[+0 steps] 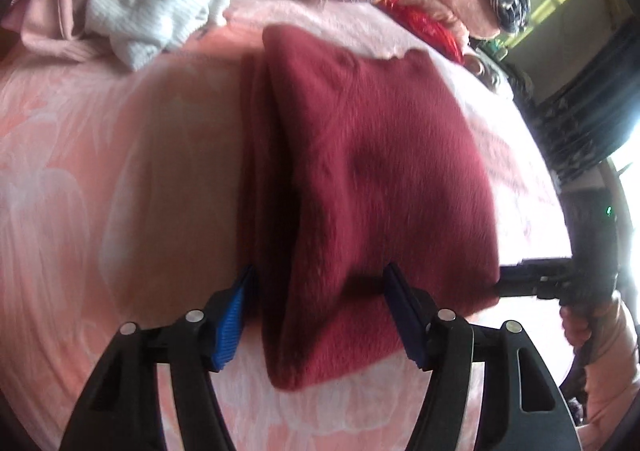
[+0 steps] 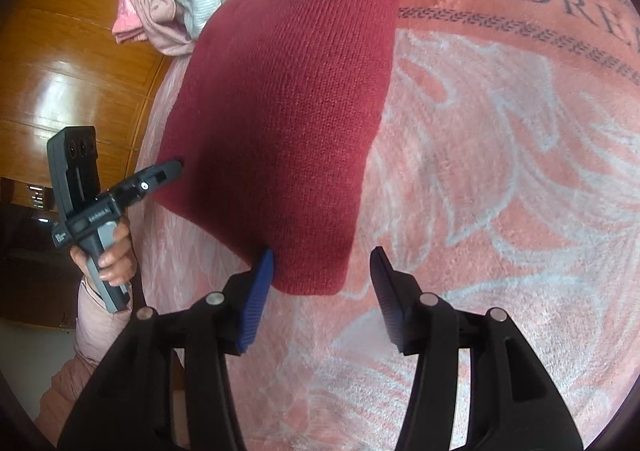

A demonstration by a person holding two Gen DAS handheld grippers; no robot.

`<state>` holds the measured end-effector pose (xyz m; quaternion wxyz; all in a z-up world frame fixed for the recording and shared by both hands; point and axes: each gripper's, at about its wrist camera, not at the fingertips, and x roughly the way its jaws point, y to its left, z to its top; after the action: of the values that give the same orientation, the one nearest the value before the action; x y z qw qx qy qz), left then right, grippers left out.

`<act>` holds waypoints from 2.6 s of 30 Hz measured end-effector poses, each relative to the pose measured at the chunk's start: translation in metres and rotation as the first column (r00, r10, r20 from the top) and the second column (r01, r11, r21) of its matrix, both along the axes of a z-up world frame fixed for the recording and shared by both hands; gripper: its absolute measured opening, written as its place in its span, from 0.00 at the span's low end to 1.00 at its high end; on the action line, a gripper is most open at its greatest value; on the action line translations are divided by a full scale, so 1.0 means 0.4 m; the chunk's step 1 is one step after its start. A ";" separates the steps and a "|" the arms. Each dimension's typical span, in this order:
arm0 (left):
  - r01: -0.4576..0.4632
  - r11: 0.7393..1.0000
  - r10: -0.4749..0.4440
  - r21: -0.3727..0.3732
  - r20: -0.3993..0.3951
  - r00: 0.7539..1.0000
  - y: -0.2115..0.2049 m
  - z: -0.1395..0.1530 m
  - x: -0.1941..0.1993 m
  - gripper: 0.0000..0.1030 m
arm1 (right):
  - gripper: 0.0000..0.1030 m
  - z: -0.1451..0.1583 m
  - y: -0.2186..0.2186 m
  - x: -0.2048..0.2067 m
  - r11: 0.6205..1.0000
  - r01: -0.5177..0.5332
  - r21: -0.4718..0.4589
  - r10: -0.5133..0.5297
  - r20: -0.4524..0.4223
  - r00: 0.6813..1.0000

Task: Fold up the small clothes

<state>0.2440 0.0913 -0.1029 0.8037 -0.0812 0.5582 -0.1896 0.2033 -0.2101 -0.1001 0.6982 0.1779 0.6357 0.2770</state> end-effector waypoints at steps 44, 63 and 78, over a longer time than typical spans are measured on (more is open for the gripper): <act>-0.216 0.976 0.216 0.009 -0.011 0.976 -0.012 0.016 0.300 0.15 | 0.52 0.080 -0.016 0.132 0.985 0.135 -0.103 -0.112 0.206 0.972; -0.151 0.988 0.151 -0.027 0.027 0.988 0.010 0.067 0.216 0.70 | 0.55 0.096 0.003 0.122 0.985 0.118 -0.126 -0.087 0.226 0.970; -0.079 0.993 0.070 -0.088 -0.105 0.992 0.002 -0.035 0.209 0.84 | 0.66 0.061 0.076 0.175 0.987 0.123 -0.103 -0.104 0.177 0.979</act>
<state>0.3277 0.0923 -0.1168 0.7762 -0.1482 0.5856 -0.1806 0.2733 -0.1797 -0.0755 0.7737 0.1494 0.5772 0.2143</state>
